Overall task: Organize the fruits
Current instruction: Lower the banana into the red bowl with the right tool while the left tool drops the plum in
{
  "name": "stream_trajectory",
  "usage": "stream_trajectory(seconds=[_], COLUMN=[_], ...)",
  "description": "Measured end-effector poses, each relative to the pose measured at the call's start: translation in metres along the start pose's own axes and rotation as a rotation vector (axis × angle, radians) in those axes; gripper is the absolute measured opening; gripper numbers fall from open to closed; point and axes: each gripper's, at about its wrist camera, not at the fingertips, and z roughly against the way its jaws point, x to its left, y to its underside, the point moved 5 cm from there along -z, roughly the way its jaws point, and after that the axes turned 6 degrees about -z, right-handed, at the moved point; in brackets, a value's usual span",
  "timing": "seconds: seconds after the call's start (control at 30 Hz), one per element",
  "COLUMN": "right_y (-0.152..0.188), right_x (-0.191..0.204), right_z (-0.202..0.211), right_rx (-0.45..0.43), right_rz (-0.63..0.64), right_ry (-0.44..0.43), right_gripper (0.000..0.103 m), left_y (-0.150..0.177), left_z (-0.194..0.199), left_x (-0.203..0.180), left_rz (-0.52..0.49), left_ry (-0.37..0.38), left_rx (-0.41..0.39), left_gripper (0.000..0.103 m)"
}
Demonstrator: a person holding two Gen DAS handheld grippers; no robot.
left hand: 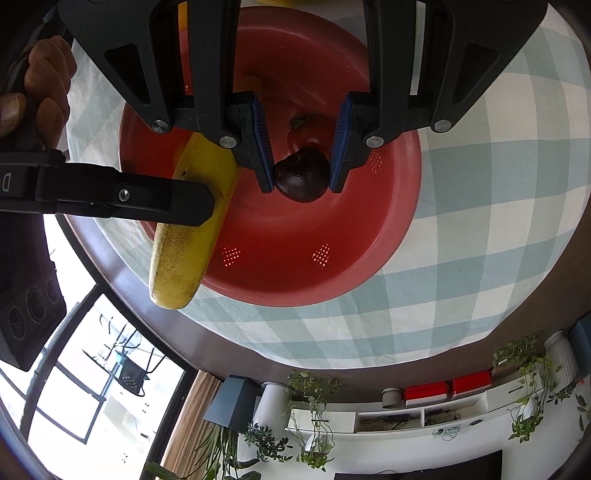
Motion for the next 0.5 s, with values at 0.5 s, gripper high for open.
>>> stream_trajectory(seconds=[0.5], right_y=[0.002], right_x=[-0.001], right_z=[0.002], right_rx=[-0.023], right_rz=[0.006], right_ry=[0.061], right_gripper=[0.038], left_y=[0.005], left_z=[0.015], left_x=[-0.008], left_rz=[-0.011], left_ry=[-0.028], left_rx=[-0.039], left_gripper=[0.058])
